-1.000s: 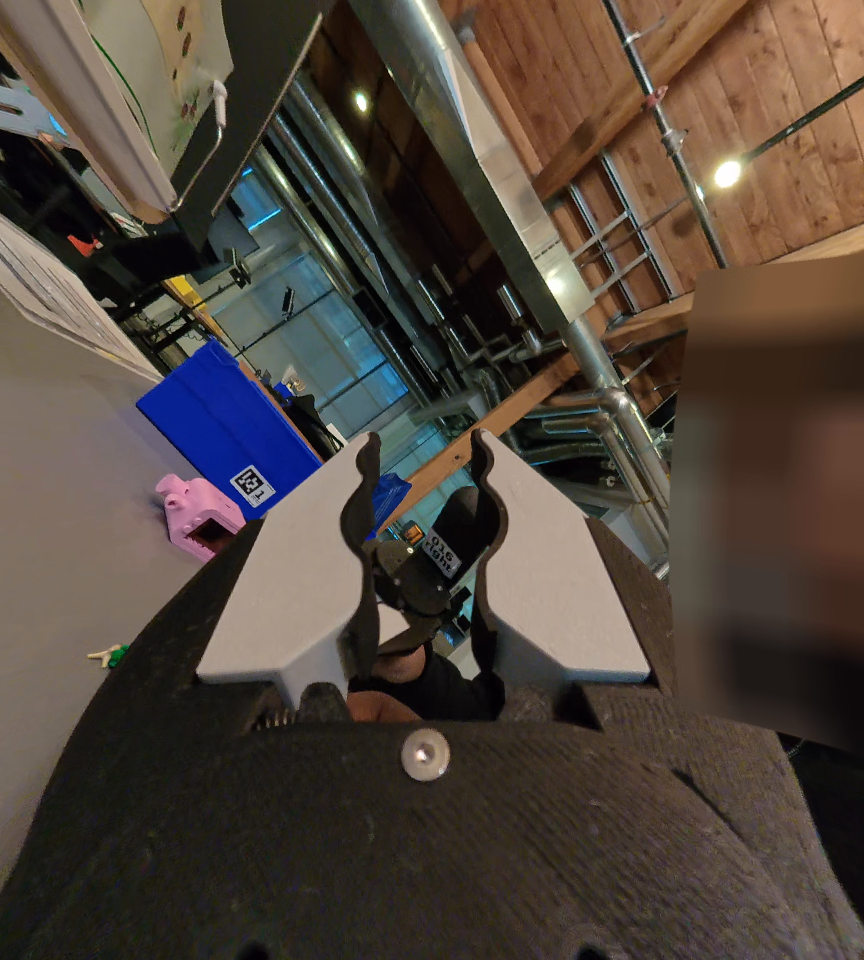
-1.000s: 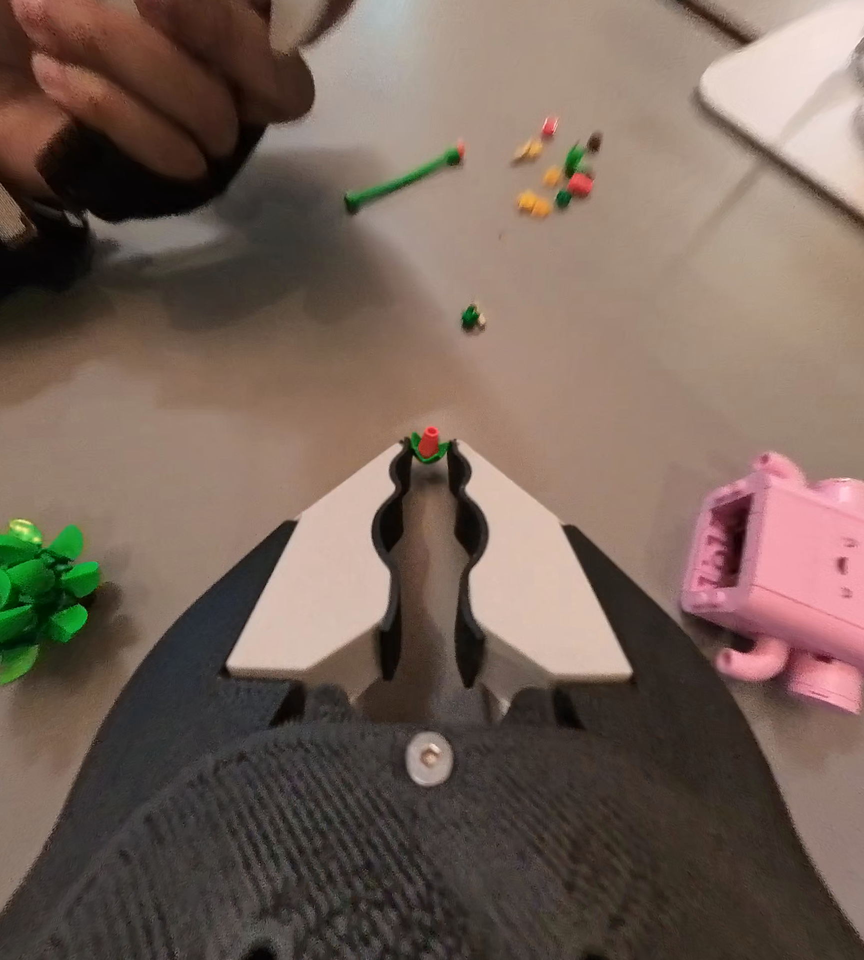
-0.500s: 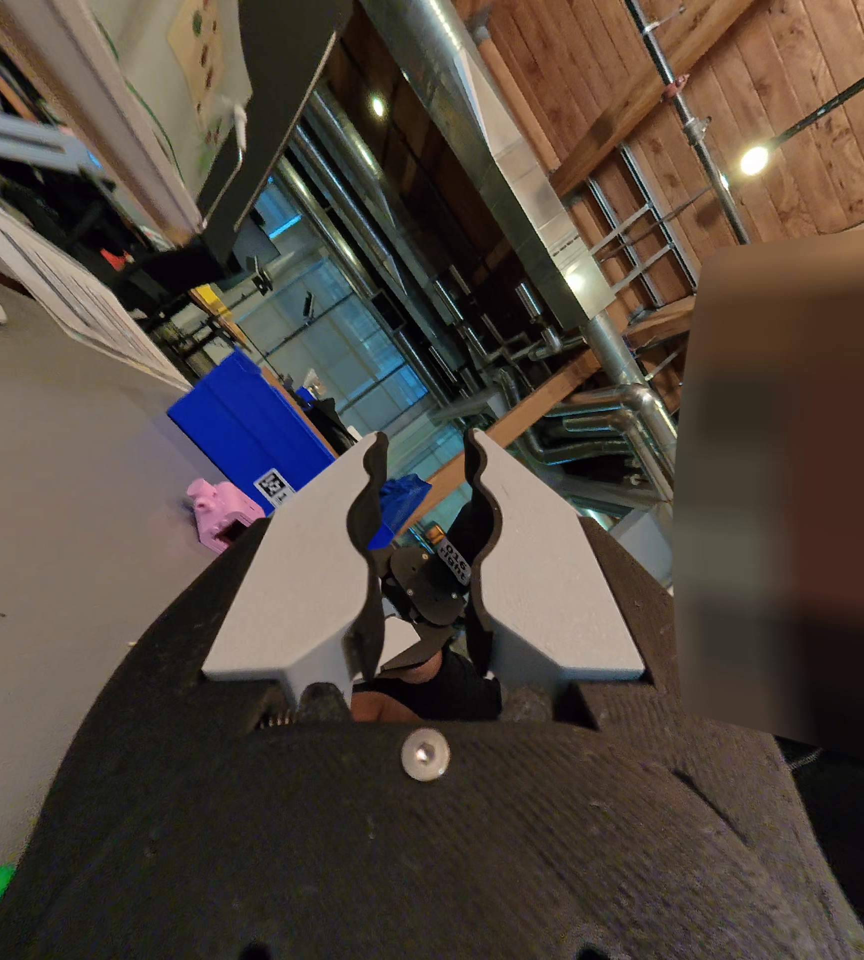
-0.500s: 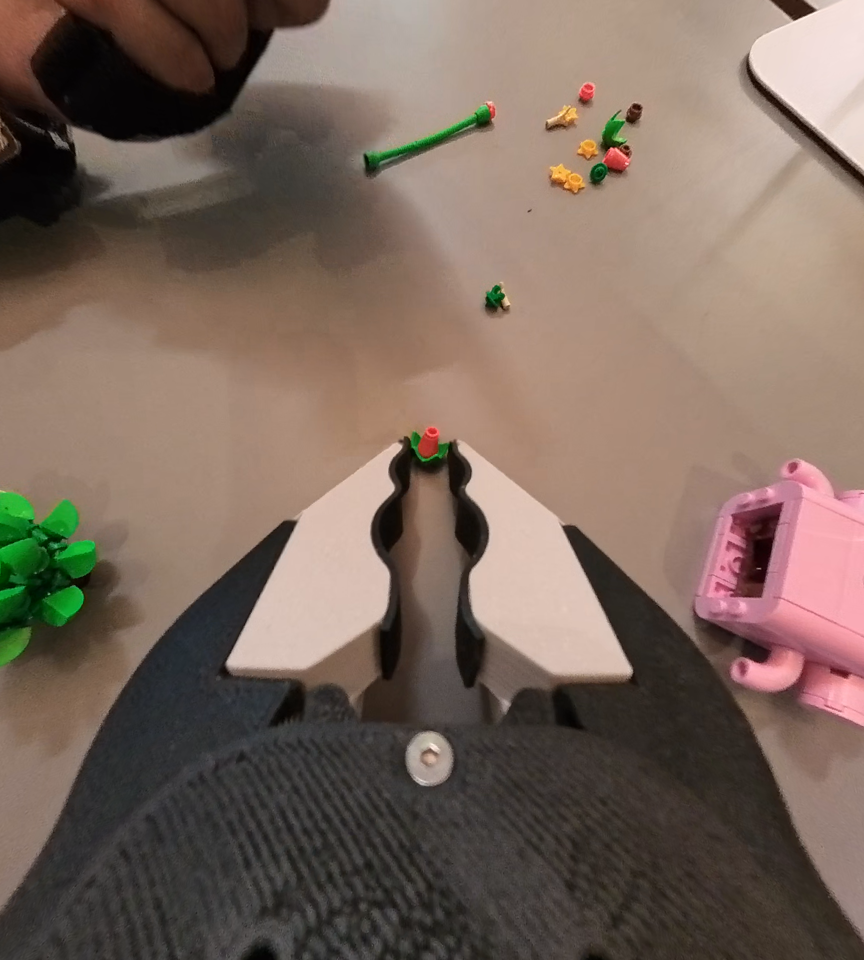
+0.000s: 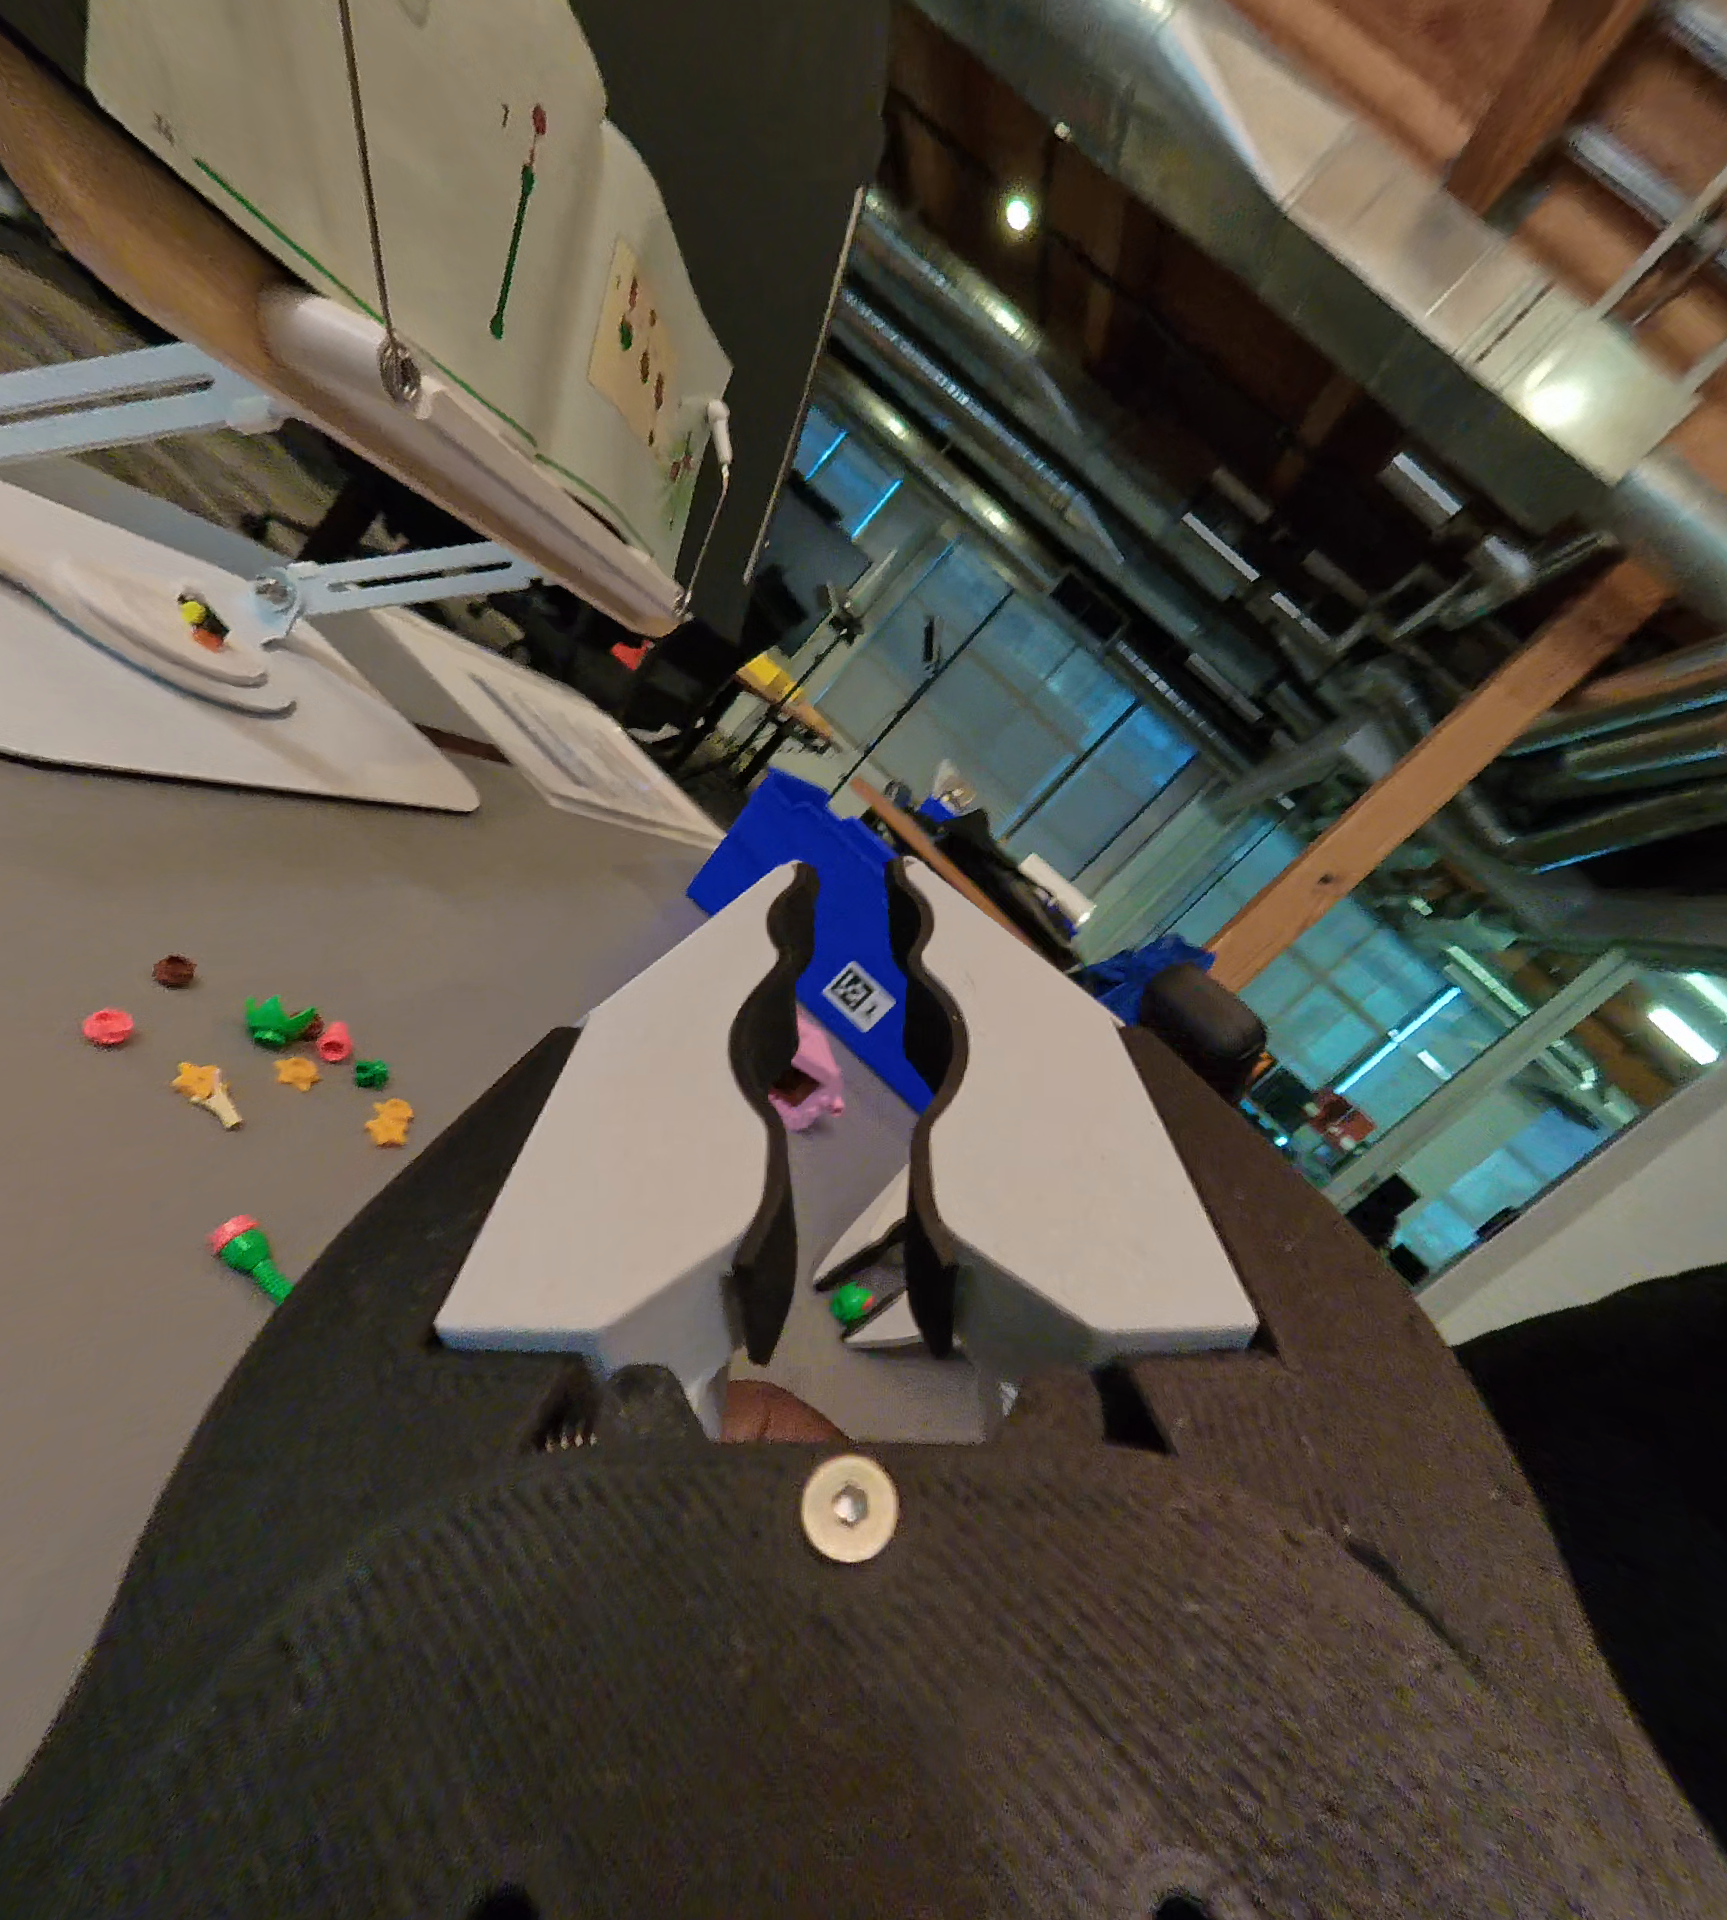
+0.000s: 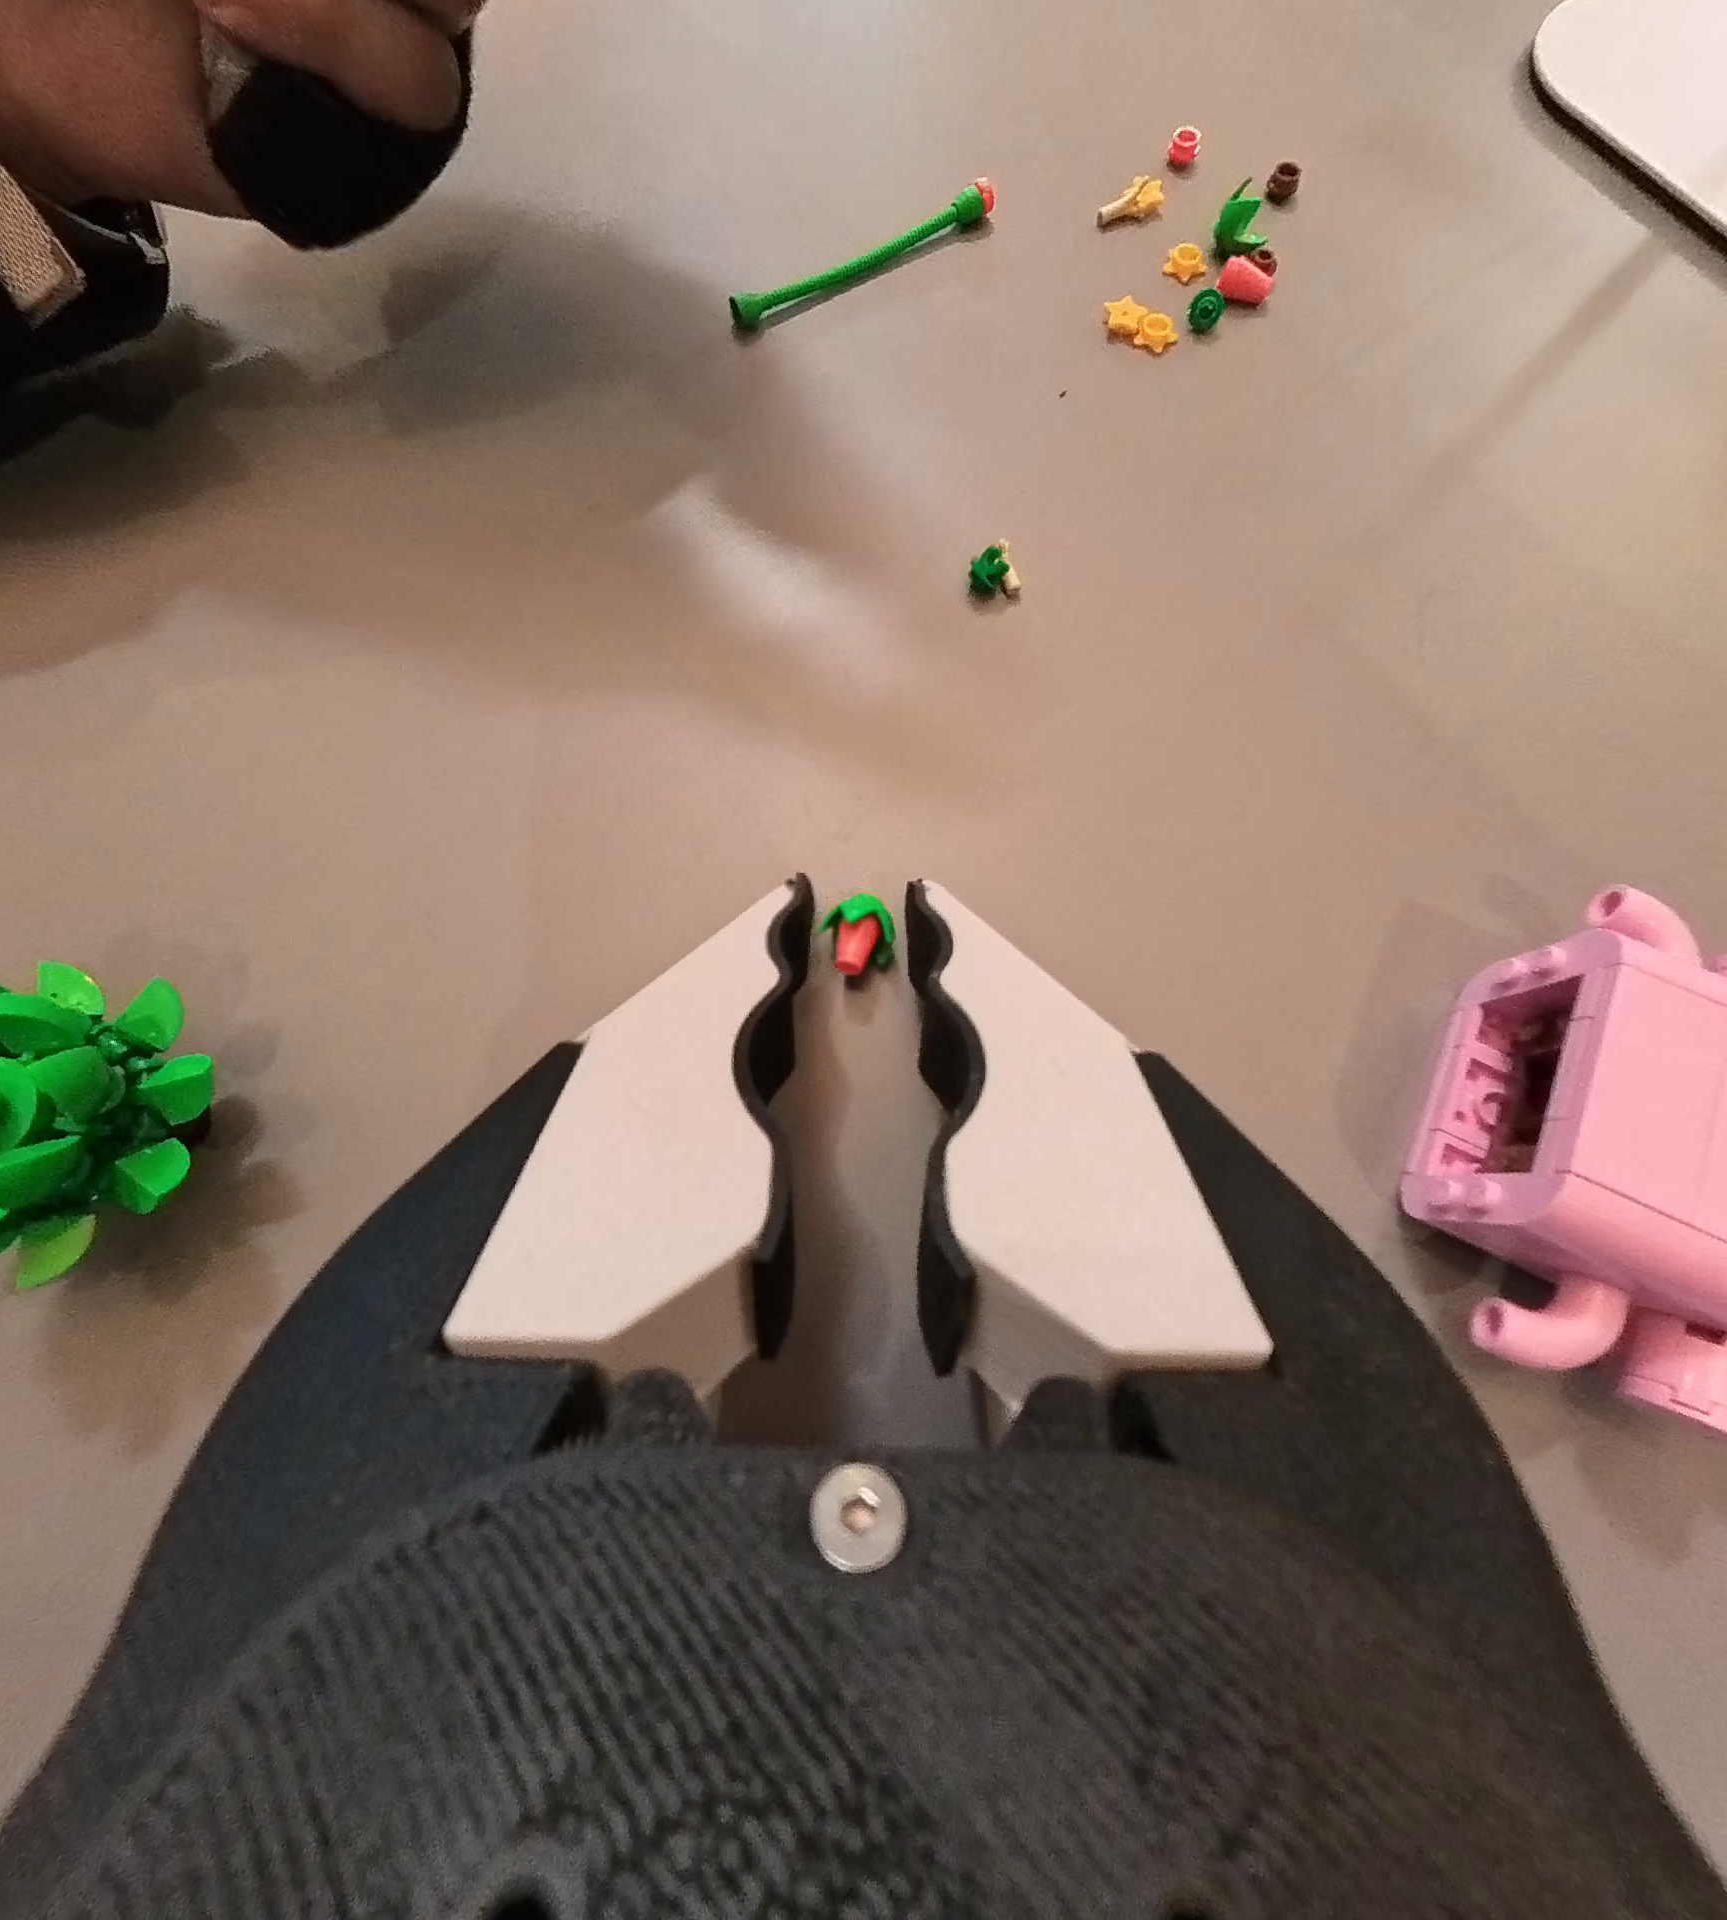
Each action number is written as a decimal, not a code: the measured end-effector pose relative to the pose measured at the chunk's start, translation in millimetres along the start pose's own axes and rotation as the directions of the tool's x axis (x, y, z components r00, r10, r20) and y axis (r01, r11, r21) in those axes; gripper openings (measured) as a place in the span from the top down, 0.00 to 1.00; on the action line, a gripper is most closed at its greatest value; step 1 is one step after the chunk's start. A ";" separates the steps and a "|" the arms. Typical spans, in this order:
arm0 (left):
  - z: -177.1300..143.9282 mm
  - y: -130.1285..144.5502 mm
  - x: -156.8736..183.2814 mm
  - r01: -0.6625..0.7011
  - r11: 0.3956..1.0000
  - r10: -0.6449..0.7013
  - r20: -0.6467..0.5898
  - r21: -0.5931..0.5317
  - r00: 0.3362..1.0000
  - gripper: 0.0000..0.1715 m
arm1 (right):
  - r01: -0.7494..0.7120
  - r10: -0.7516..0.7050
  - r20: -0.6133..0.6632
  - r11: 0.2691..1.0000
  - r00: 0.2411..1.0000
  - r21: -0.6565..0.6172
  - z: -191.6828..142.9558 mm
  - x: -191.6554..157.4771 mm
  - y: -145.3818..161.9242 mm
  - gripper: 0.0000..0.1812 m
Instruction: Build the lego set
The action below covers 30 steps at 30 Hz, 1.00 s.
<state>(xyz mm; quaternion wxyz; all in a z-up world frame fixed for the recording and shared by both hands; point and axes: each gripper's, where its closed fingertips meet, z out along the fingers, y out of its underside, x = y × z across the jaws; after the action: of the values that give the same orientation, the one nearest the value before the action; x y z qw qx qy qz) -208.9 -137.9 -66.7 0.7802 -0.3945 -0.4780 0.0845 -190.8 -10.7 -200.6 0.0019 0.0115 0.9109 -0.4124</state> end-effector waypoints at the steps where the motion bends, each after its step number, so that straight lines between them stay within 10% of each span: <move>1: 1.0 2.4 -2.1 -0.011 1.000 0.011 0.016 -0.013 1.000 0.91 | -0.001 0.001 0.003 1.000 1.000 0.000 0.0 -0.3 -0.1 0.90; 30: 0.6 0.0 -1.6 0.177 0.983 -0.173 -0.105 0.036 0.979 0.88 | -0.024 0.024 0.018 1.000 1.000 0.005 -0.2 0.6 -0.5 0.84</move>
<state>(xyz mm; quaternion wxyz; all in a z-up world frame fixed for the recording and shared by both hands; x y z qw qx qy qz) -210.2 -138.4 -67.6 0.8167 -0.3370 -0.4685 0.0061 -191.3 -10.9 -200.1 0.0149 0.0187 0.9097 -0.4146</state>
